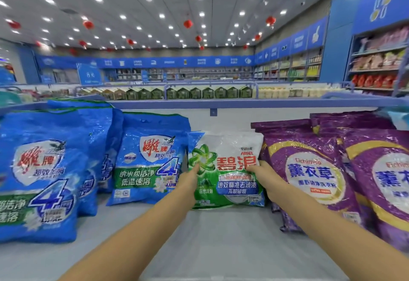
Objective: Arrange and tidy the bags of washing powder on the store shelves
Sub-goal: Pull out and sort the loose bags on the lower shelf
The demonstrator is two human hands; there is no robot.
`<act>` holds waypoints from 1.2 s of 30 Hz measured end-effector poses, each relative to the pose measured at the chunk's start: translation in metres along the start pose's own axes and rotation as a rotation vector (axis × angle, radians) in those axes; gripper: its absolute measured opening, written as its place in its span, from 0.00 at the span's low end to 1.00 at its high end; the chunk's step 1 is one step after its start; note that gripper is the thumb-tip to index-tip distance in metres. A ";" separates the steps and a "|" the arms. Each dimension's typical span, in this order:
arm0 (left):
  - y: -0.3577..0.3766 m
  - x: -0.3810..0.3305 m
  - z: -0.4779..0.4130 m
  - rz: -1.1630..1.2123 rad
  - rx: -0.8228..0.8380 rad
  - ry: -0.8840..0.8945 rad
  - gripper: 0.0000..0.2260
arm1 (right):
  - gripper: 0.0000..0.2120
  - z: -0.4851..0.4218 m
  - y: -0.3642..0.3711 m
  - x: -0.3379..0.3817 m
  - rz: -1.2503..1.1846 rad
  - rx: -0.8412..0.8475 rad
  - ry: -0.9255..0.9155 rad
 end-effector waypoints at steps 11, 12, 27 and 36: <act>0.002 -0.009 0.010 -0.142 -0.021 0.138 0.24 | 0.17 0.005 -0.010 0.015 0.169 -0.209 -0.195; 0.002 -0.017 0.013 -0.170 -0.011 0.186 0.22 | 0.19 0.006 -0.011 0.020 0.168 -0.228 -0.213; -0.135 -0.112 0.123 -0.080 0.273 0.576 0.09 | 0.16 0.149 -0.021 0.082 0.128 -0.215 -0.722; -0.313 -0.059 0.227 -0.045 -0.081 0.705 0.11 | 0.11 0.237 0.052 0.016 -0.153 0.023 -0.689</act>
Point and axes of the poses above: each hand's wrist, its own z-axis away from the middle knuckle, its own y-axis out of the palm, x = y × z, the point moved 6 cm from there along -z, towards the middle knuckle, and after that the axes turned 7 degrees about z, right-handed, at the moved point
